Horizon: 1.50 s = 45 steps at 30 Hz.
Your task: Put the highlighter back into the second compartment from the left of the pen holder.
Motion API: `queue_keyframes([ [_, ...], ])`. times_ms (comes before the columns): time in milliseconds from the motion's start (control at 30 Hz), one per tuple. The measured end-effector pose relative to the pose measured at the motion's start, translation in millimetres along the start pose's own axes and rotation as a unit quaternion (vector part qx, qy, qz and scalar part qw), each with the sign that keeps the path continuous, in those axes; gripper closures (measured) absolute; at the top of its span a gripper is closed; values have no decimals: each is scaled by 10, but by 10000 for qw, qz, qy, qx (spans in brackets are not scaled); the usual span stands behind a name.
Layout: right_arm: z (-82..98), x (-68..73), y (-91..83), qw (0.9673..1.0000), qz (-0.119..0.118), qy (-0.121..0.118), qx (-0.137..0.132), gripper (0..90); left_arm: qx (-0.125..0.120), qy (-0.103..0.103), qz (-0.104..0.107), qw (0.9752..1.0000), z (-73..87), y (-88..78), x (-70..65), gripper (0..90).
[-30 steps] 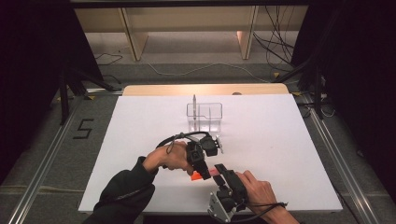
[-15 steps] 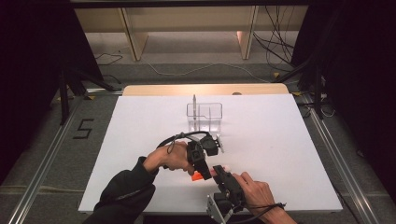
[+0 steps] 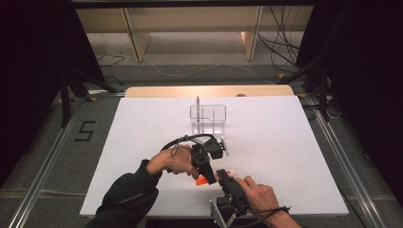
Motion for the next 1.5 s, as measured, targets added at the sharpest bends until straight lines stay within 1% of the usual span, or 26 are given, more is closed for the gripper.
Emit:
queue_keyframes([
  [133,-4,13,7,10000,11,-83,-15,743,20,13,18,10000,5,2,6,662],
  [167,-1,29,3,10000,6,-11,20,750,-6,-6,16,10000,5,-2,5,661],
  [333,20,15,2,9999,-1,-120,-11,768,-149,-23,105,9998,8,-23,28,649],
  [400,53,35,18,10000,-7,-57,38,769,-255,-80,54,9996,5,-40,57,575],
  [467,101,40,42,9999,-50,-103,38,769,-383,-124,33,9992,17,-87,70,526],
  [600,186,28,39,9997,-201,97,109,769,-737,-300,-173,9967,67,-202,101,407],
  [633,201,16,41,9996,-188,194,83,769,-882,-371,-291,9950,93,-236,116,378],
  [700,233,-9,43,9988,-294,399,53,769,-1114,-493,-370,9919,147,-284,134,332],
  [767,262,-30,52,9982,-321,512,40,769,-1335,-608,-508,9879,199,-320,146,302],
  [833,292,-43,65,9967,-426,683,31,769,-1508,-605,-688,9843,276,-372,164,284],
  [867,312,-40,71,9954,-435,848,50,769,-1639,-617,-788,9814,315,-394,168,273],
  [900,340,-53,87,9950,-455,884,46,769,-1748,-712,-891,9780,372,-416,173,270],
  [933,388,-75,114,9945,-480,926,55,769,-1791,-762,-956,9762,408,-428,176,266],
  [967,416,-77,124,9925,-496,1110,94,769,-1917,-803,-1079,9722,465,-442,186,264],
  [1100,528,-139,165,9846,-552,1656,54,769,-2250,-907,-1354,9606,594,-443,187,241],
  [1133,547,-160,164,9826,-647,1741,34,769,-2340,-959,-1402,9573,620,-434,181,238],
  [1167,560,-184,166,9802,-568,1899,24,769,-2413,-962,-1468,9544,646,-423,180,233],
  [1233,590,-232,175,9733,-667,2193,-109,769,-2543,-1000,-1583,9488,692,-395,177,215],
  [1267,606,-258,178,9708,-684,2294,-149,768,-2642,-1047,-1610,9452,710,-377,175,212],
  [1300,619,-276,179,9662,-730,2467,-169,769,-2711,-1085,-1616,9427,731,-361,176,212],
  [1333,634,-295,185,9623,-773,2599,-212,769,-2842,-1148,-1653,9374,749,-337,174,211],
  [1367,649,-316,193,9568,-800,2784,-241,769,-2918,-1178,-1698,9339,760,-327,176,208],
  [1400,661,-330,200,9549,-826,2839,-275,769,-3039,-1219,-1724,9290,775,-313,176,206],
  [1433,672,-350,211,9504,-857,2972,-334,769,-3129,-1269,-1730,9252,790,-297,176,203],
  [1467,683,-369,218,9464,-891,3082,-381,768,-3251,-1341,-1746,9197,808,-274,175,197],
  [1500,698,-390,226,9429,-923,3174,-403,769,-3284,-1356,-1739,9184,822,-260,173,196],
])
Point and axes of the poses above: each handheld gripper's, and its own axes: y roughly forward along the jaws, z roughly out of its underside, x roughly to its left, the point moved 5 cm from there along y, roughly forward along the jaws, and after that the axes turned 6 degrees about -z, right-handed, at the moved point
